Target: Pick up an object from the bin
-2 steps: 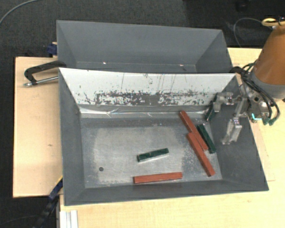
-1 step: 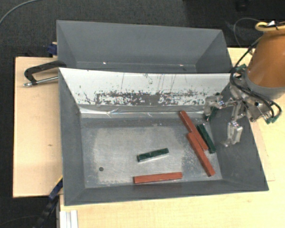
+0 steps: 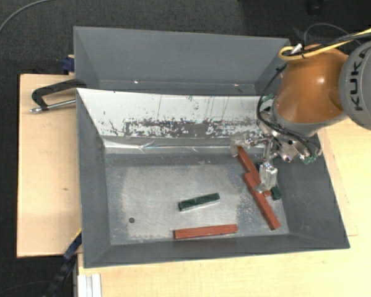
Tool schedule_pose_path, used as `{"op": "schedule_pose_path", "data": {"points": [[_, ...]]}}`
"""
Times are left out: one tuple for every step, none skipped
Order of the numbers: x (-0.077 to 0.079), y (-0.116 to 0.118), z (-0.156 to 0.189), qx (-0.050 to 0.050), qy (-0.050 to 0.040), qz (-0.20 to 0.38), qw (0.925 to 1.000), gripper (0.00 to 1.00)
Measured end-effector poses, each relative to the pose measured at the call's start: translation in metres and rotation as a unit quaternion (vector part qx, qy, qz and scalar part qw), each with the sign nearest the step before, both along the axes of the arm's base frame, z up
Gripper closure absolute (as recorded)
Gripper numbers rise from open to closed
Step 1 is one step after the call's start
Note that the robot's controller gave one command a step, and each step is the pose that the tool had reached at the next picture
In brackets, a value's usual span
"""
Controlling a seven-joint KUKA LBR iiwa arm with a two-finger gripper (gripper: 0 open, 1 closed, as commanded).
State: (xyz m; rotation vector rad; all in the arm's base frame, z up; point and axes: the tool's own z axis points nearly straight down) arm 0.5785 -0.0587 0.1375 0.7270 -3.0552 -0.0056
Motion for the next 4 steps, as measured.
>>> {"op": "schedule_pose_path", "data": {"points": [[-0.033,0.061,-0.069,0.001,0.0017,0.080,0.9968,0.00],[-0.046,0.116,-0.067,0.000,-0.0011,0.147,0.9891,0.00],[-0.045,0.114,-0.067,-0.001,-0.0014,0.146,0.9893,1.00],[-0.028,0.095,0.131,-0.002,-0.0096,0.237,0.9713,1.00]]}}
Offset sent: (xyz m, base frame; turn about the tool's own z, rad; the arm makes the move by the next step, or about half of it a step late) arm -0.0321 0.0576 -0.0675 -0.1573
